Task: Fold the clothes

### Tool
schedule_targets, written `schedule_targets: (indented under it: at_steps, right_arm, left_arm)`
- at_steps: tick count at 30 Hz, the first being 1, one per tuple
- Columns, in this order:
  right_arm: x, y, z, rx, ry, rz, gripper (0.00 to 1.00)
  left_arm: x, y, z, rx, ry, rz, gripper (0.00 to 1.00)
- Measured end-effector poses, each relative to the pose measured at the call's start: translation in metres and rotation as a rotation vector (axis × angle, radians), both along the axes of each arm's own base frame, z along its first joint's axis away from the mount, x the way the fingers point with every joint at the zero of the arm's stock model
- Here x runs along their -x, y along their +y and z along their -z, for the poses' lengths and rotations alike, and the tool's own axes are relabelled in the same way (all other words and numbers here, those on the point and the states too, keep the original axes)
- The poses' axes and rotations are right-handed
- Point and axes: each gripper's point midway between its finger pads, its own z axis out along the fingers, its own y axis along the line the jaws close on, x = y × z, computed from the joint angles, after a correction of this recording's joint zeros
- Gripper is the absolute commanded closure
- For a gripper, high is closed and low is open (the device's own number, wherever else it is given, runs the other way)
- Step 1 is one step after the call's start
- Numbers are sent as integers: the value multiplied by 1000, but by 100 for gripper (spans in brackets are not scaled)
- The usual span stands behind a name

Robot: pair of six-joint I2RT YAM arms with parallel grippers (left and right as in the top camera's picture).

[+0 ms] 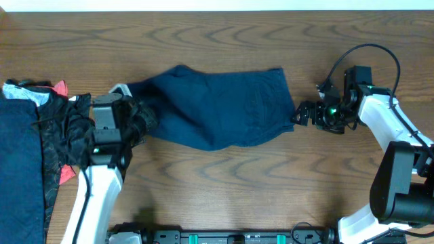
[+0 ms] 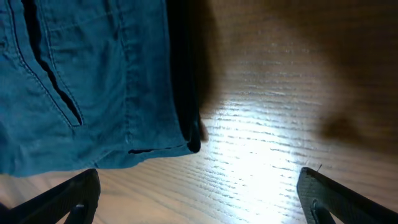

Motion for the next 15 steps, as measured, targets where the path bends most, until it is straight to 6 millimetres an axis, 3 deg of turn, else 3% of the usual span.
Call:
schedule_targets:
  at_steps: [1,3,4,8,11,15]
  right_arm:
    - [0,0,0,0,-1,0,1]
    - [0,0,0,0,-1,-1,1]
    - [0,0,0,0,-1,-1,1]
    - [1,0,0,0,3,-1,1]
    - [2,0,0,-1,6,-1,1]
    - [2,0,0,-1,6,-2,1]
  left_arm:
    - [0,-2,-11,3,-32,4,56]
    - [1,-2,-22,-3,-64,3,33]
    - [1,0,-22,-8,-63,-6,32]
    - [-3,5,-1,-19,2,-31,32]
    - [-3,5,24,-18,90,-34,48]
    - [31,5,74,-33,338,-20,56]
